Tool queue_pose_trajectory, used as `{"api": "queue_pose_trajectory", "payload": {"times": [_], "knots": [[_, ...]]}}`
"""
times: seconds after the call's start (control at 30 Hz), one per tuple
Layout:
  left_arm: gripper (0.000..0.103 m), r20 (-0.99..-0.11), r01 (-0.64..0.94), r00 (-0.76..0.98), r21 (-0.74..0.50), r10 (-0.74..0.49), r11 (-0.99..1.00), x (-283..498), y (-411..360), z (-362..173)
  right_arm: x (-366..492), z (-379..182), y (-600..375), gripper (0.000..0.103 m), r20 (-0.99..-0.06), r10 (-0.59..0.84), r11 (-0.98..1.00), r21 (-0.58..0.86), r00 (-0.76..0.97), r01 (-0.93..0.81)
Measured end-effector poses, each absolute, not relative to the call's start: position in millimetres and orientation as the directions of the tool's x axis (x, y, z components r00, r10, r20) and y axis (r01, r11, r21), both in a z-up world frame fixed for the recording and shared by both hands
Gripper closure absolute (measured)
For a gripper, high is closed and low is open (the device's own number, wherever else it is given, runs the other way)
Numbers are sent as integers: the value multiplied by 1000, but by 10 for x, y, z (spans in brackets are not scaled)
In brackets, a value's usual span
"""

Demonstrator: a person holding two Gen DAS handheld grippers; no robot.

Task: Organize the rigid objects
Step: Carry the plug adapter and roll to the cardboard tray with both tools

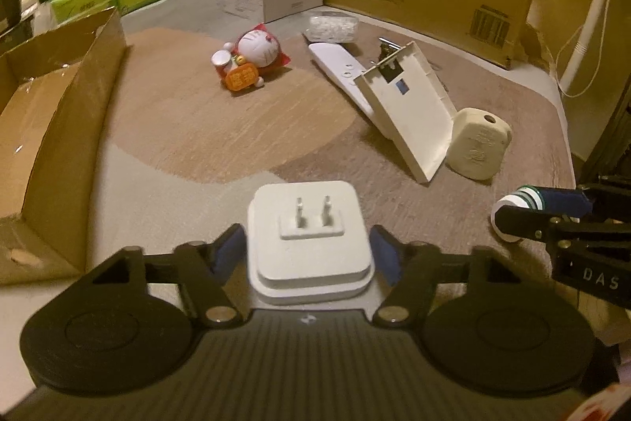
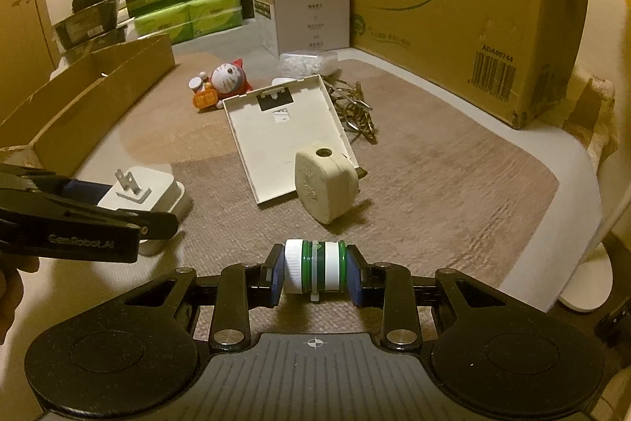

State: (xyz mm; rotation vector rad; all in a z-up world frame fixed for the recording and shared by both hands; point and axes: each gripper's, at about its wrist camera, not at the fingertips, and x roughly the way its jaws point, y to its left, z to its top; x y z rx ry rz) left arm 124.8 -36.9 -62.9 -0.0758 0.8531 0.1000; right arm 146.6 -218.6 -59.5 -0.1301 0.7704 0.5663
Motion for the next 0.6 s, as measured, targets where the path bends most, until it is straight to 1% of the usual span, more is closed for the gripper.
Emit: {"api": "queue_pose_trajectory", "payload": {"times": [0.27, 0.4, 0.6], "knots": [[40, -751, -73, 660, -29, 27, 997, 1120, -320, -546, 1383, -535, -2112, 71, -694, 435, 843, 89, 573, -531], [40, -729, -56, 685, -33, 14, 998, 984, -213, -387, 1273, -436, -2039, 71, -685, 441, 844, 96, 580, -528], [40, -695, -65, 718, -21, 33, 998, 757, 77, -93, 1088, -234, -1833, 71, -660, 472, 827, 103, 584, -552]]}}
